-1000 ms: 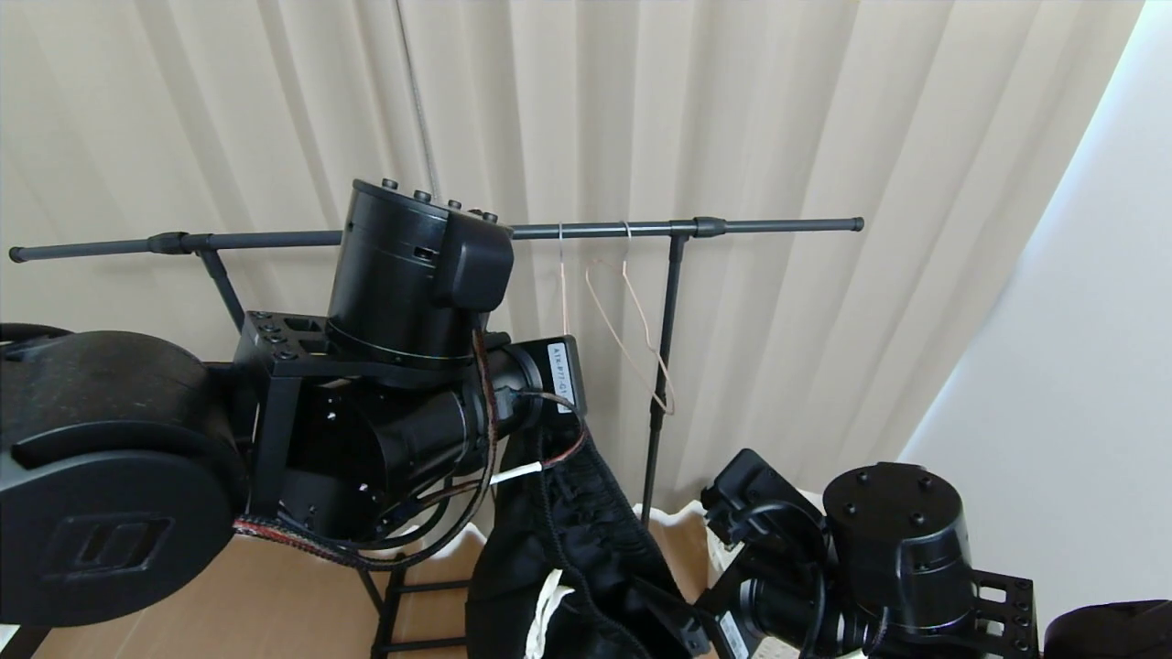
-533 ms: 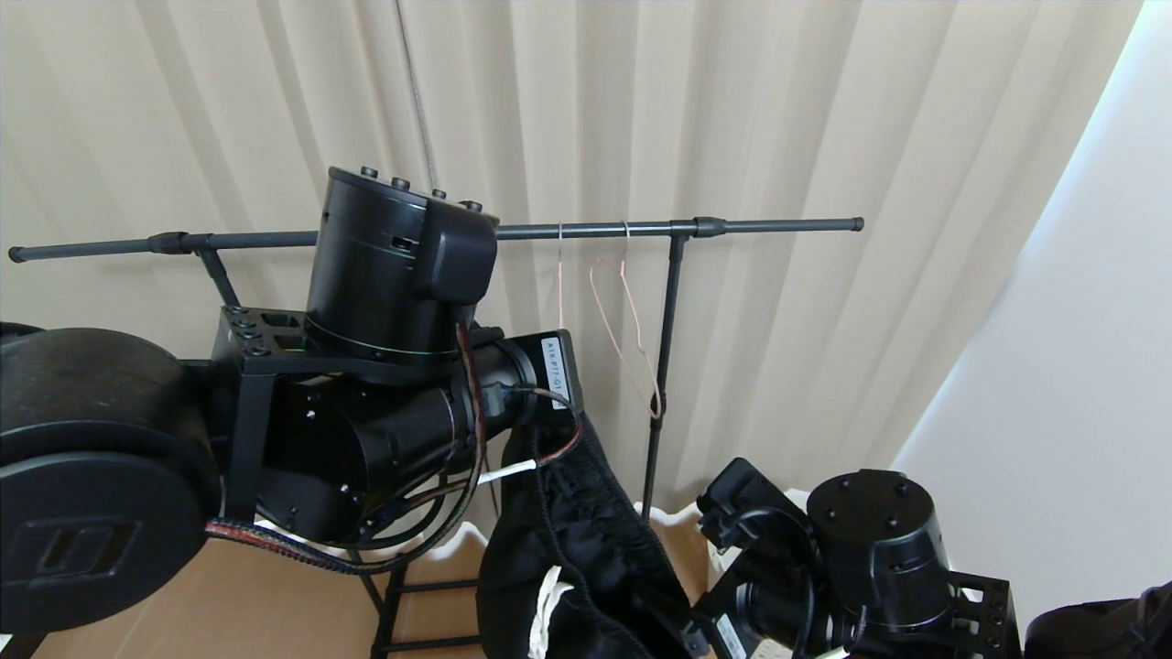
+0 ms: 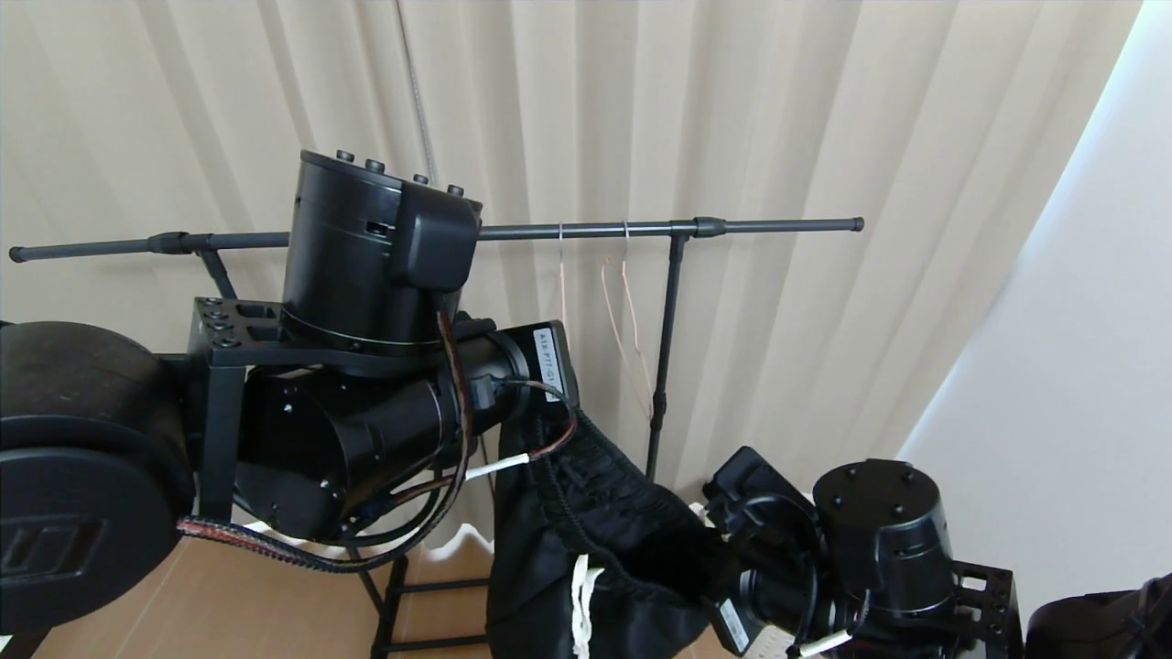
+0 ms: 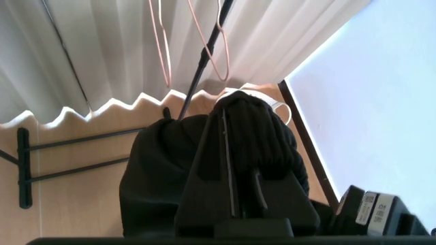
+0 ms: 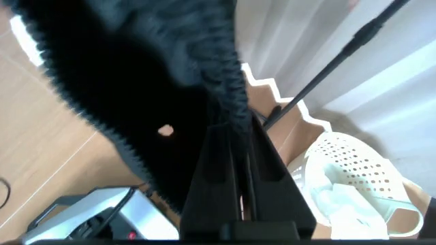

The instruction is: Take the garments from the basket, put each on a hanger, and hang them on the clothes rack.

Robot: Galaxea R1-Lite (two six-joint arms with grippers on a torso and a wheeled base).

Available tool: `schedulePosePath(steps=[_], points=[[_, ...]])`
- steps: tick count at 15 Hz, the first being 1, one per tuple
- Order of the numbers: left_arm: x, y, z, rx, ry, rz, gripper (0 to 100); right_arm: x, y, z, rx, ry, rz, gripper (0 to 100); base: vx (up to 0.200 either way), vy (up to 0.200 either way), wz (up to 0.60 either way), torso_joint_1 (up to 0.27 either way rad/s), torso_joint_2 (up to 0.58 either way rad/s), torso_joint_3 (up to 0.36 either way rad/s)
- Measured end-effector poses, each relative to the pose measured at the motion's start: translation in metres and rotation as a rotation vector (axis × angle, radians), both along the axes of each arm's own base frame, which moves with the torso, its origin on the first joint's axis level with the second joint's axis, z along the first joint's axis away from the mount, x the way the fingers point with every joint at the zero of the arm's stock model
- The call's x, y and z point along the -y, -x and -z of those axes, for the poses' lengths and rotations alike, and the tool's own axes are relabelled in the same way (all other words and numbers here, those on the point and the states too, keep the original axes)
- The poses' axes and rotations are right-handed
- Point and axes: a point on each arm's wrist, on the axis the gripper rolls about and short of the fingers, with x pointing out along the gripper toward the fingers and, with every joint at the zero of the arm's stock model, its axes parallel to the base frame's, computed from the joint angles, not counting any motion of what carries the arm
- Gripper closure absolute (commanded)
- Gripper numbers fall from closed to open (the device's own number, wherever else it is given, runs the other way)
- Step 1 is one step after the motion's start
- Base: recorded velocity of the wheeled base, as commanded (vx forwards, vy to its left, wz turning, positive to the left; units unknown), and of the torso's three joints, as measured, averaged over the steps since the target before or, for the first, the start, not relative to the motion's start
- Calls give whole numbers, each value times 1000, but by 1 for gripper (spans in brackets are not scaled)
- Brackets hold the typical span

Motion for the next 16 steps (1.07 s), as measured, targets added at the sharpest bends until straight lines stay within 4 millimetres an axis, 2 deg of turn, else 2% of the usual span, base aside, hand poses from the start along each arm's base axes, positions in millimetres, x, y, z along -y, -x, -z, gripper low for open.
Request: schedulePosePath(steps=[3,7,13,14,16], points=[[-4,-5,4,-16,-14,15,100,17,-13,-20,65,-44,72,100,0,0,0,0,0,0],[-7,-11,26,-67,-102,60,100,34,-21,-53,166,-114,139,100,0,0,0,0,0,0],[-4,-17,63,-85,-218,89,100,43,-19,-75,242,-154,199,100,0,0,0,0,0,0],[-4,-17,67,-94,-230,92,0,44,-19,-77,246,-157,203,100,0,0,0,0,0,0],[-5,-16,70,-103,-239,94,0,45,-19,-79,252,-160,207,100,0,0,0,0,0,0]])
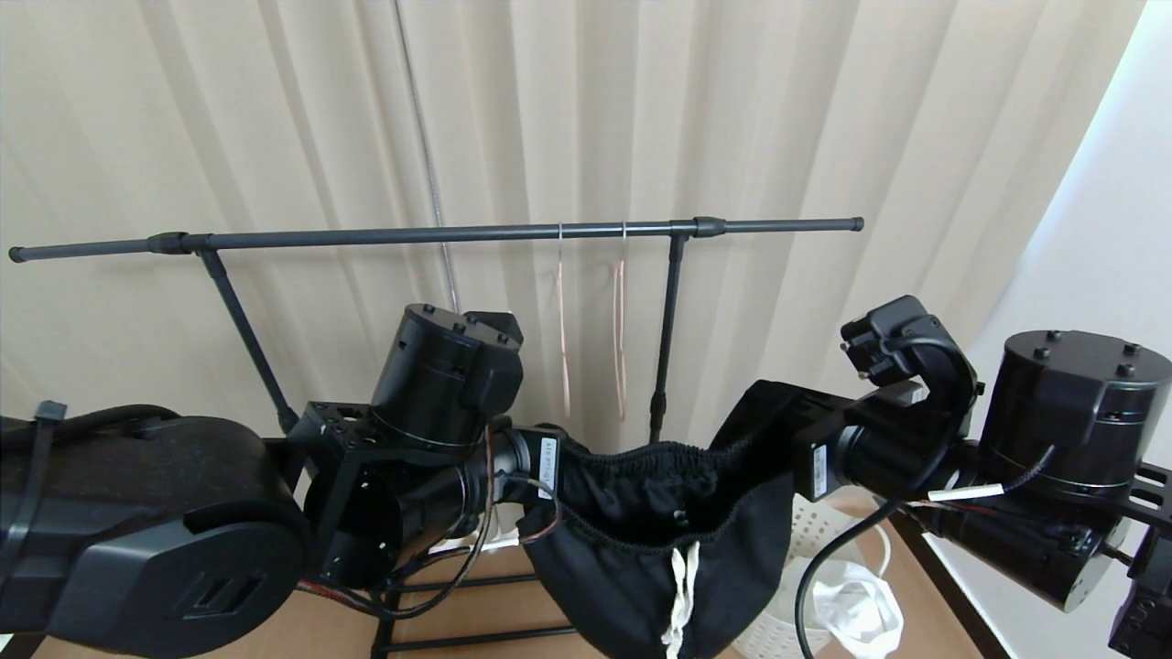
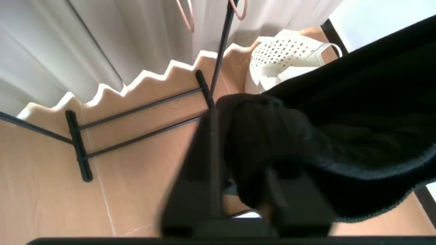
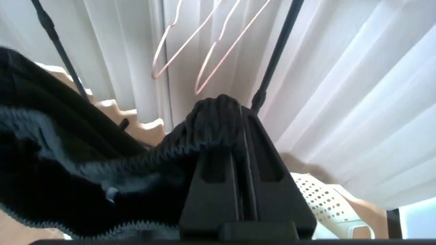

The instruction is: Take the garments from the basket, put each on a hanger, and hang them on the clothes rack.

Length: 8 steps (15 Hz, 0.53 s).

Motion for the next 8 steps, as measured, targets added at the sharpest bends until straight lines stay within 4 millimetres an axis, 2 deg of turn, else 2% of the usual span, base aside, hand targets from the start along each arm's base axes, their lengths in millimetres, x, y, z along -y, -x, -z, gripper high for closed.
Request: schedulePosePath(steps=[6,8], points=[[-5,5,-1,-16,13,44,0,7,-6,-1,4,1,34,100,0,0,0,0,0,0],[-9,9,-5,-48,64,127,0,8,-8,0,7,10,40,100,0,0,0,0,0,0]])
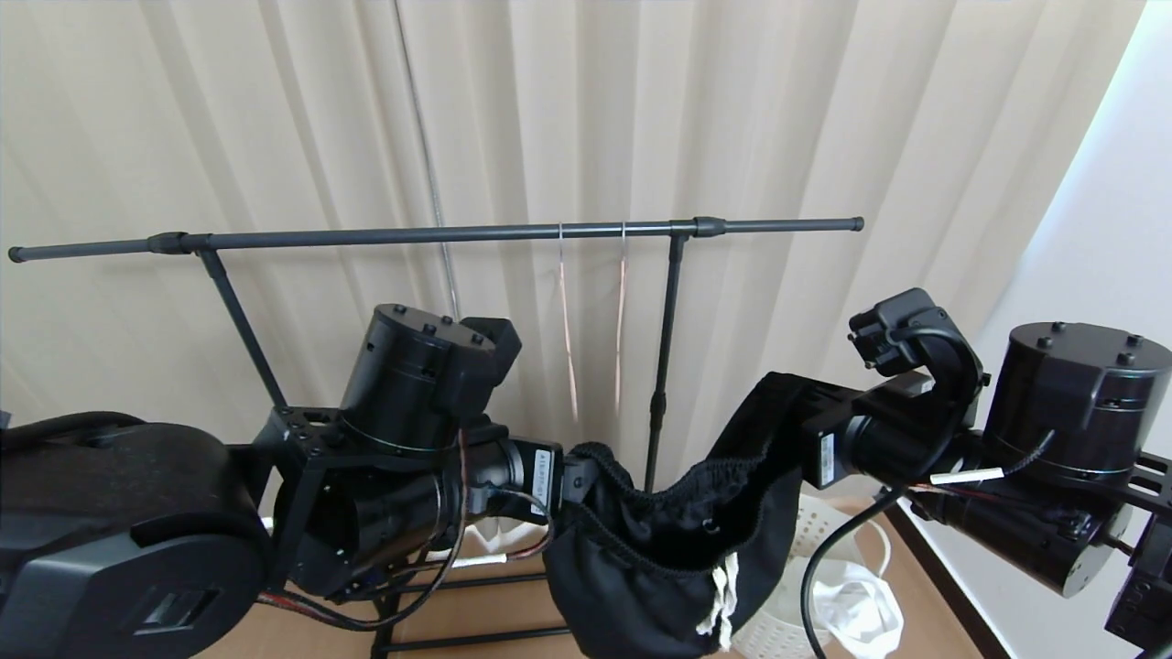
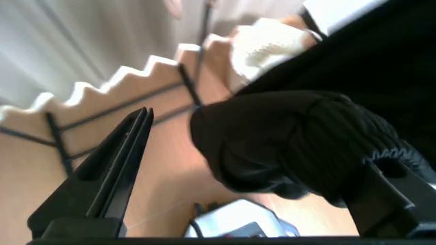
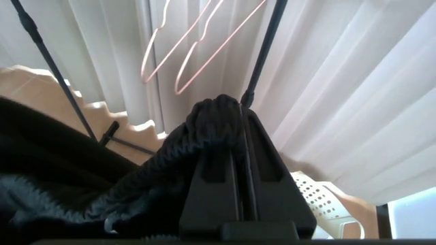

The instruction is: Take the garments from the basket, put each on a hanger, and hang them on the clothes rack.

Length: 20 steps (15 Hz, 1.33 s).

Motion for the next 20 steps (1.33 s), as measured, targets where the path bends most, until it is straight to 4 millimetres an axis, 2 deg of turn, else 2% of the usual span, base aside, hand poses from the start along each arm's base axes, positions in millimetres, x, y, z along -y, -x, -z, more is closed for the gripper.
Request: schedulePosePath(steps=[3,5,7,11,18,20], points=[[-22,6,-11,-58,117,204,0,2,-4,2,-4,5,14,100,0,0,0,0,0,0],[-37,6,-15,-58,146,230,0,2,-5,3,-9,8,17,100,0,0,0,0,0,0],[-43,6,-17,-49,150,213,0,2,-5,4,-11,9,17,100,0,0,0,0,0,0],[-38,-9,-14,6,151,55,0,6,-7,4,-11,12,36,100,0,0,0,0,0,0],[-17,-38,13,34,19,-160,0,7,-8,5,-6,35,49,100,0,0,0,0,0,0],[-11,-44,19,39,-13,-195,0,7,-8,6,-7,36,50,100,200,0,0,-2,2,5]])
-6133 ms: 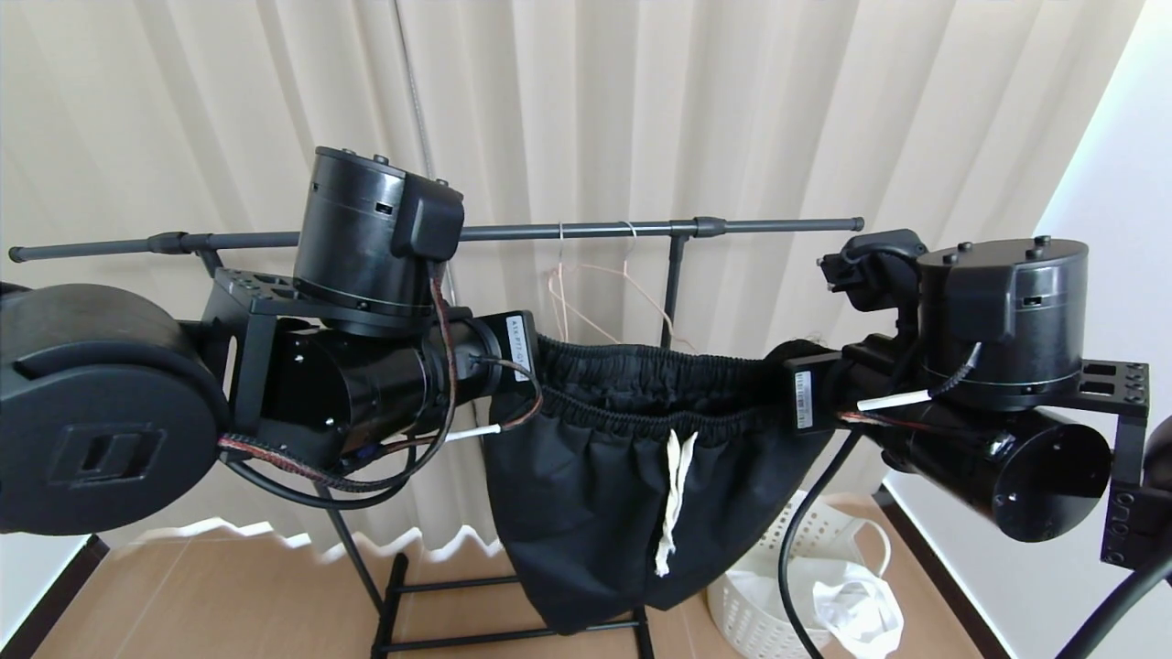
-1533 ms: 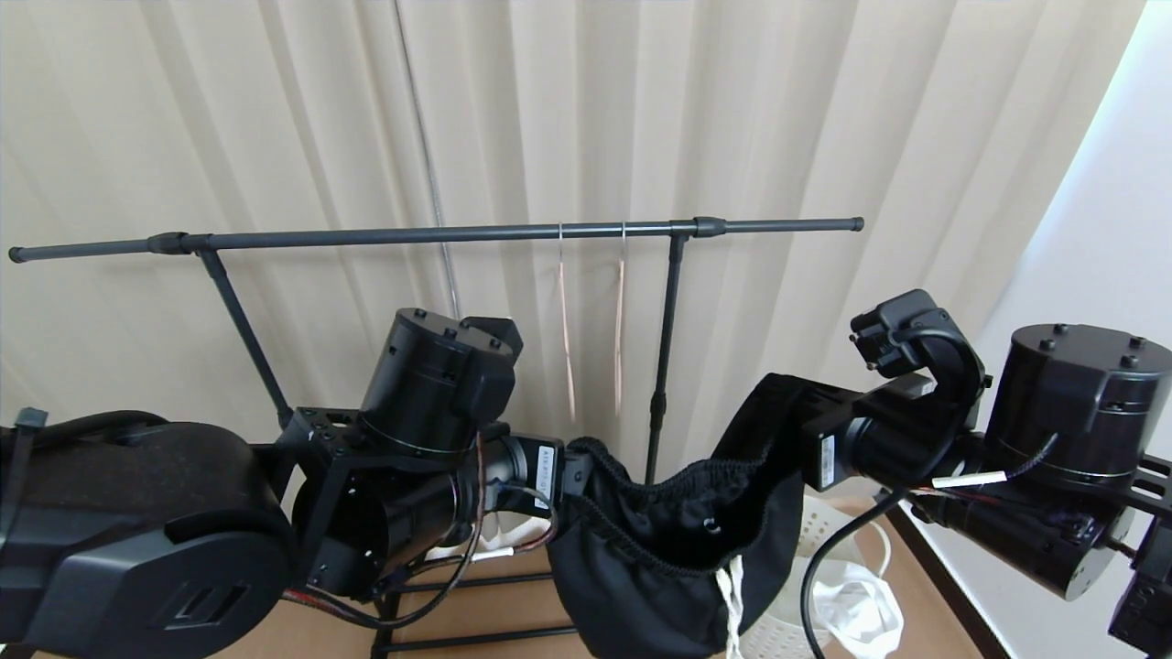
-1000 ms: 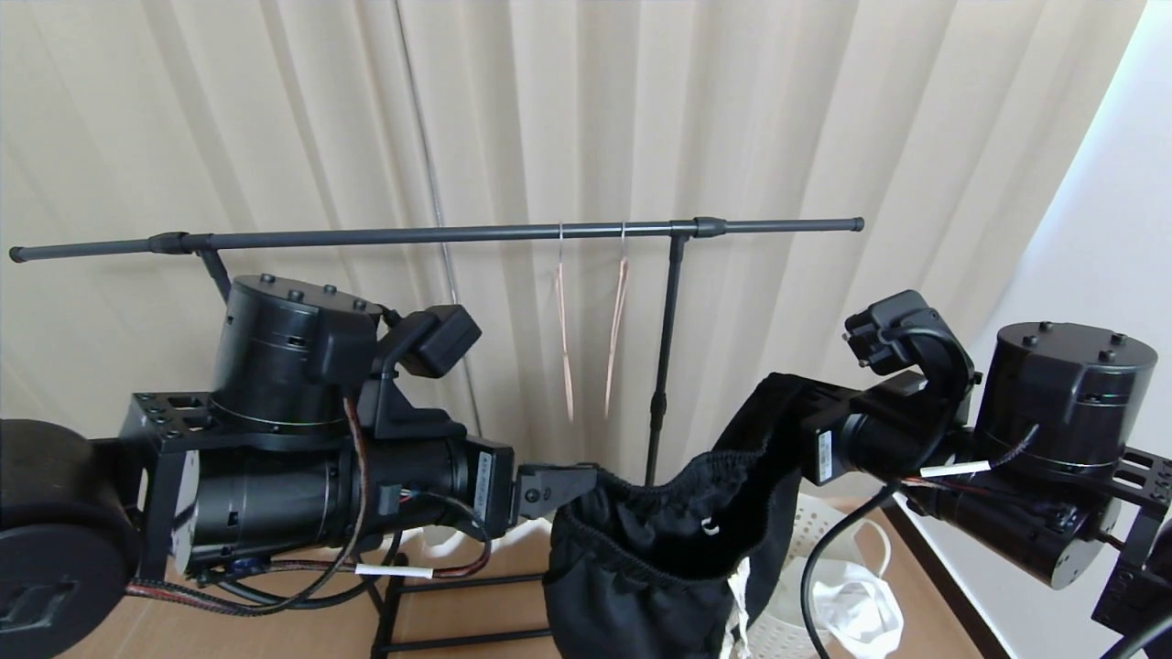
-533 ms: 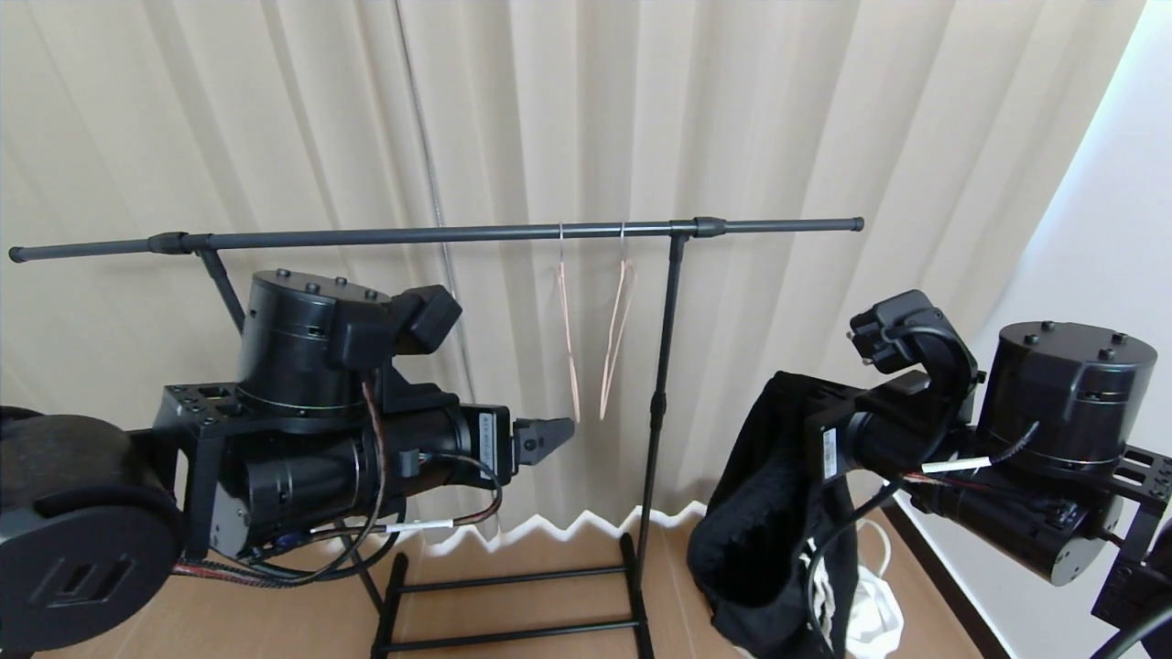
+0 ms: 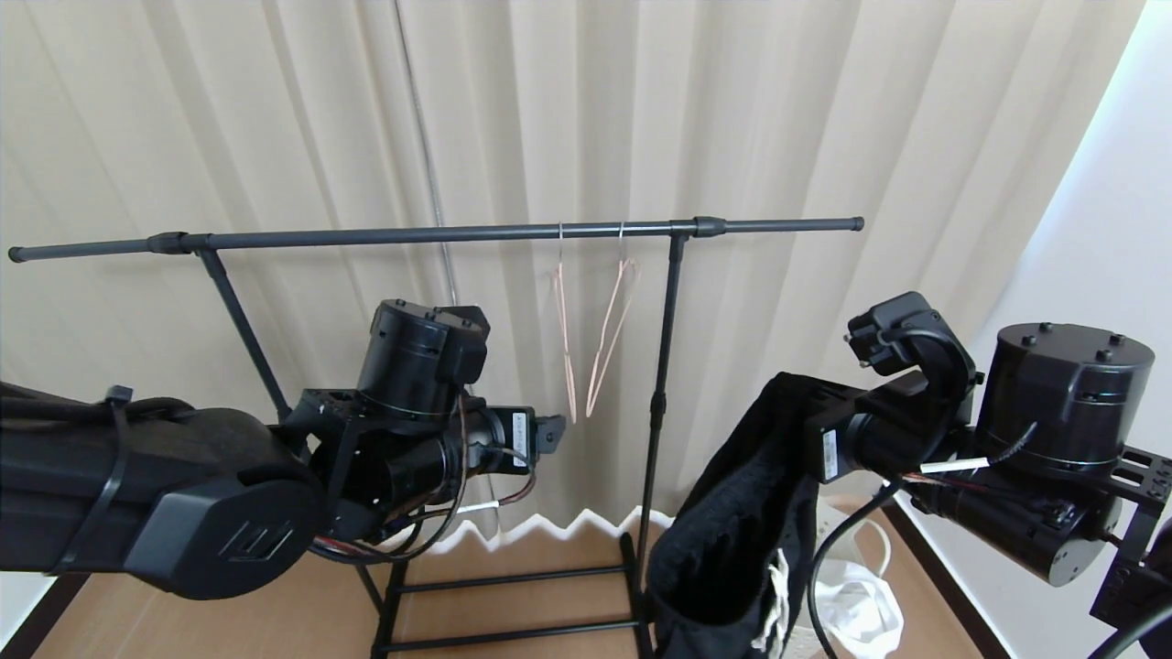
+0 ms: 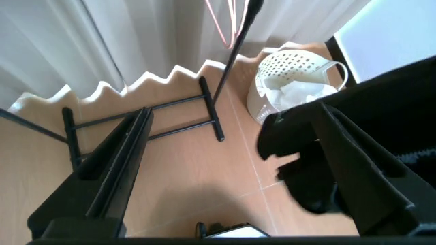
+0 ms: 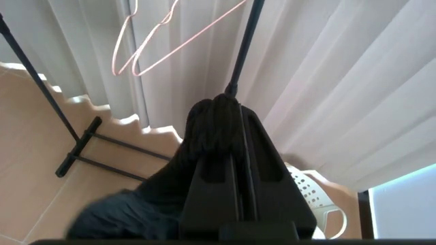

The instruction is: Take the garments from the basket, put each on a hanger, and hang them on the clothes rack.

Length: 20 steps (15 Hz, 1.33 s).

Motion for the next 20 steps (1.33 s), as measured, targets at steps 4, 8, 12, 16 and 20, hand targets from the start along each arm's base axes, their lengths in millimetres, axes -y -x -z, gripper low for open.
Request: schedulePosePath(steps=[4,8,12,16,20], points=[[5,-4,7,-7,-7,1,0,0,0,1,-3,2,1,100,200,0,0,3,-1,3],[6,-5,11,-14,-12,2,0,0,-1,3,-10,8,3,100,100,0,0,2,1,1],[8,-8,13,7,-4,-6,0,3,-3,5,-4,40,12,100,0,0,0,0,0,0],[16,-16,11,27,-6,-36,0,5,-2,8,-11,55,27,100,0,0,0,0,0,0],[25,-35,6,19,-65,-93,0,6,-1,9,1,100,21,100,0,0,0,0,0,0]])
